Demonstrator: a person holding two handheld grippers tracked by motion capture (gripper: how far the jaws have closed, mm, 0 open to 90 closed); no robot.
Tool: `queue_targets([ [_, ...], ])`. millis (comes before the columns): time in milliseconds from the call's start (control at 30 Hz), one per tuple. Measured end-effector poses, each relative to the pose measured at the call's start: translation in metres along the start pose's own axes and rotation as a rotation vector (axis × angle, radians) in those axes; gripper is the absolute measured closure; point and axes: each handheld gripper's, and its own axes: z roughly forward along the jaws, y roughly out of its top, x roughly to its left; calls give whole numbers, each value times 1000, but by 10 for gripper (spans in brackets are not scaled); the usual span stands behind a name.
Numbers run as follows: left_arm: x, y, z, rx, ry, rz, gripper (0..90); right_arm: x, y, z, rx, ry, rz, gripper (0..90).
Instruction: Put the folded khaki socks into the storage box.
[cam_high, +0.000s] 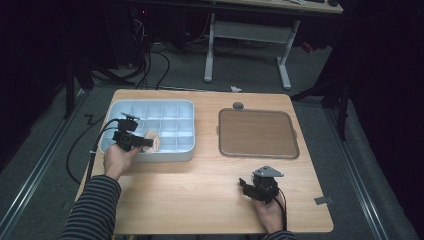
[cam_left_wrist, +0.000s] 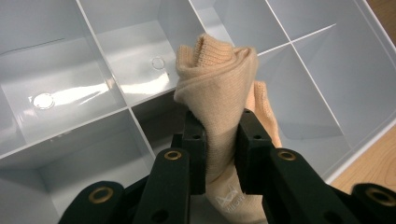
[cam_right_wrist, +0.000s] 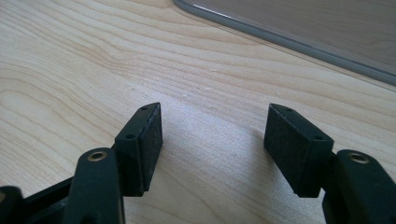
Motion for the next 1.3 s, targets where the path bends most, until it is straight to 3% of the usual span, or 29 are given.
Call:
queue_targets([
  [367, 0, 0, 1, 13, 9, 11, 772, 0, 0, 0, 1, 1, 2, 371],
  [500, -3, 0, 3, 32, 46, 53, 773, 0, 0, 0, 1, 1, 3, 371],
  [767, -3, 0, 4, 41, 53, 63, 772, 0, 0, 0, 1, 2, 3, 371],
  [833, -4, 0, 6, 50, 79, 85, 771, 0, 0, 0, 1, 2, 2, 371],
  [900, -7, -1, 11, 95, 122, 126, 770, 0, 0, 0, 1, 2, 2, 371],
  [1167, -6, -2, 15, 86, 103, 115, 751, 1, 0, 0, 1, 2, 3, 371],
  [1300, -9, -1, 14, 83, 107, 115, 676, 1, 0, 0, 1, 2, 3, 370],
])
